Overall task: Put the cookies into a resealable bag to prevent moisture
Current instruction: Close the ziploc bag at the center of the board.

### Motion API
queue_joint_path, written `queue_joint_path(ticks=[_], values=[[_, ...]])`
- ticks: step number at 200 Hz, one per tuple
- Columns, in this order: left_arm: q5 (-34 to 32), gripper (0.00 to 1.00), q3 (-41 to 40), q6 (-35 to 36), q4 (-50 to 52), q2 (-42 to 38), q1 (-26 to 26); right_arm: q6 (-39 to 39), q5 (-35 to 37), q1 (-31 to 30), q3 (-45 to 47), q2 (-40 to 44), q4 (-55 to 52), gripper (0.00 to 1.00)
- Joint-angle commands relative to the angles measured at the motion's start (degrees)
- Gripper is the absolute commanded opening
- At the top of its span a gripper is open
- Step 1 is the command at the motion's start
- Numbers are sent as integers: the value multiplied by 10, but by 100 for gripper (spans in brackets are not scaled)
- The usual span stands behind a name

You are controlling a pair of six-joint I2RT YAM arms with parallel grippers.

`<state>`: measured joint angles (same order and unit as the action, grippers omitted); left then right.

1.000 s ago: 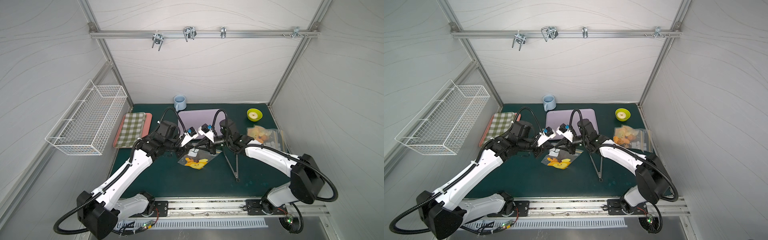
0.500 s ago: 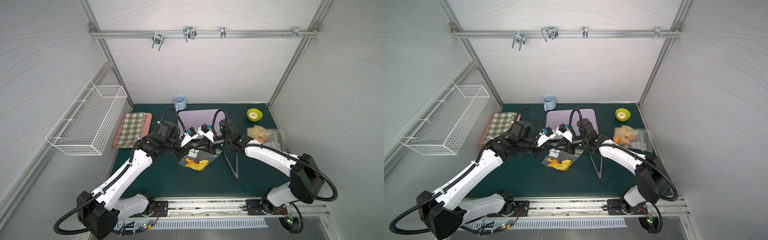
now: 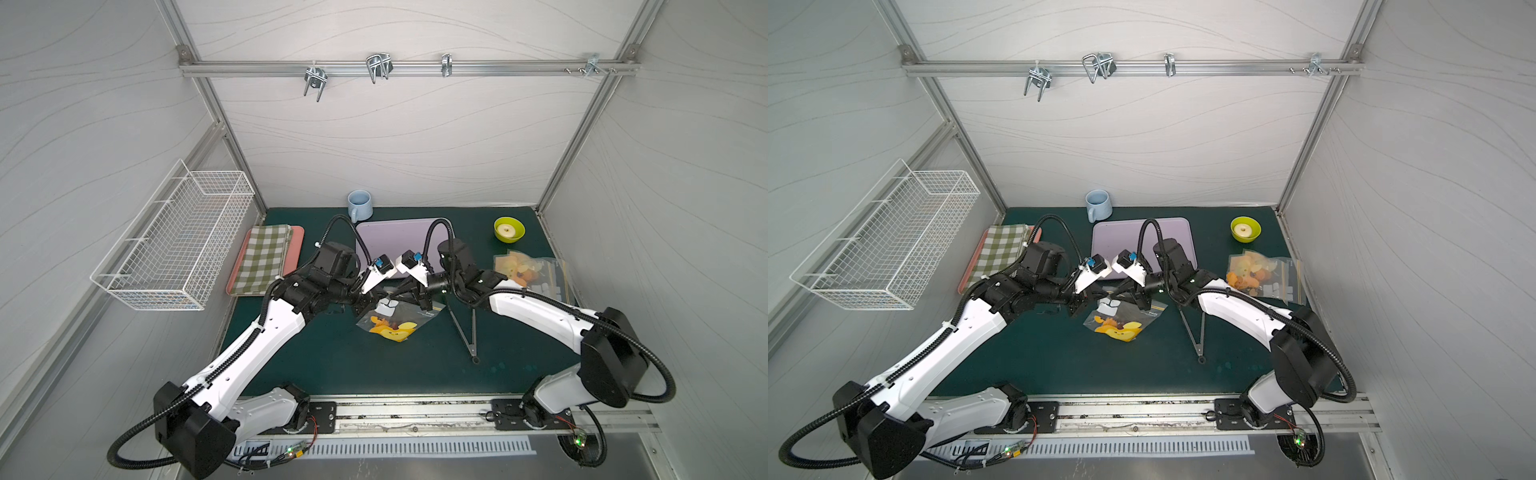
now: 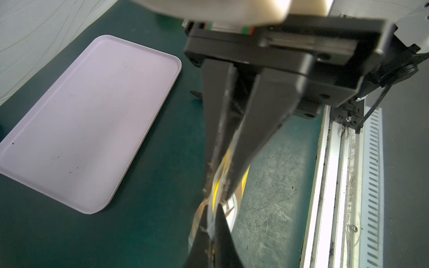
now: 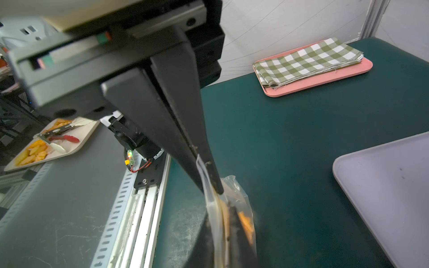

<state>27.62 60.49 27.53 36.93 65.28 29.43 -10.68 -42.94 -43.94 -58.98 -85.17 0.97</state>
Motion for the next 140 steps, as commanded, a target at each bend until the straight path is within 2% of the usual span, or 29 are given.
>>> queue_joint_path(ticks=[1, 12, 19, 24, 28, 38, 47, 55, 60, 64, 72, 79, 82, 91, 95, 99, 106, 109, 119, 127, 131, 136, 140], values=[[7, 0, 7, 17, -22, -11, 2, -11, 8, 5, 13, 22, -11, 0], [6, 0, 7, 17, -22, -11, 1, -12, 8, 9, 17, 27, -14, 0], [7, 0, 7, 17, -22, -12, 2, -12, 8, 12, 19, 29, -15, 18], [6, 0, 7, 17, -22, -12, 1, -10, 8, 14, 23, 33, -14, 22], [6, 0, 7, 17, -22, -13, 2, -9, 10, 15, 26, 35, -12, 20], [5, 0, 7, 18, -22, -14, 2, -9, 11, 20, 30, 40, -15, 0], [5, 0, 7, 17, -22, -13, 2, -10, 12, 23, 33, 44, -18, 0], [4, 0, 7, 17, -22, -13, 1, -10, 12, 27, 38, 47, -19, 20], [4, 0, 7, 17, -22, -14, 1, -8, 12, 29, 42, 50, -17, 25], [4, 0, 7, 17, -22, -14, 2, -8, 13, 30, 46, 53, -16, 23], [4, 0, 7, 17, -22, -14, 1, -7, 14, 32, 50, 57, -18, 6], [4, 0, 7, 17, -22, -14, 2, -7, 15, 34, 54, 60, -20, 2], [4, 0, 7, 17, -22, -14, 2, -8, 15, 35, 55, 62, -21, 2], [4, 0, 7, 17, -22, -14, 1, -8, 15, 38, 60, 66, -22, 22], [4, 0, 7, 17, -22, -14, 2, -7, 14, 38, 63, 68, -21, 25], [4, 0, 7, 17, -22, -14, 1, -6, 15, 39, 66, 70, -21, 23], [4, 0, 7, 17, -23, -14, 1, -6, 18, 40, 70, 74, -23, 4], [4, 0, 7, 17, -23, -14, 2, -6, 19, 41, 71, 75, -24, 0], [3, 0, 7, 17, -23, -15, 1, -7, 20, 43, 77, 79, -27, 0], [3, 0, 6, 17, -23, -16, 1, -6, 21, 44, 82, 83, -26, 21], [2, 0, 6, 17, -23, -17, 1, -5, 21, 45, 85, 86, -24, 26], [3, 0, 6, 17, -23, -16, 1, -3, 22, 47, 91, 88, -22, 24], [3, 0, 6, 17, -23, -16, 2, -2, 23, 48, 93, 90, -22, 12]])
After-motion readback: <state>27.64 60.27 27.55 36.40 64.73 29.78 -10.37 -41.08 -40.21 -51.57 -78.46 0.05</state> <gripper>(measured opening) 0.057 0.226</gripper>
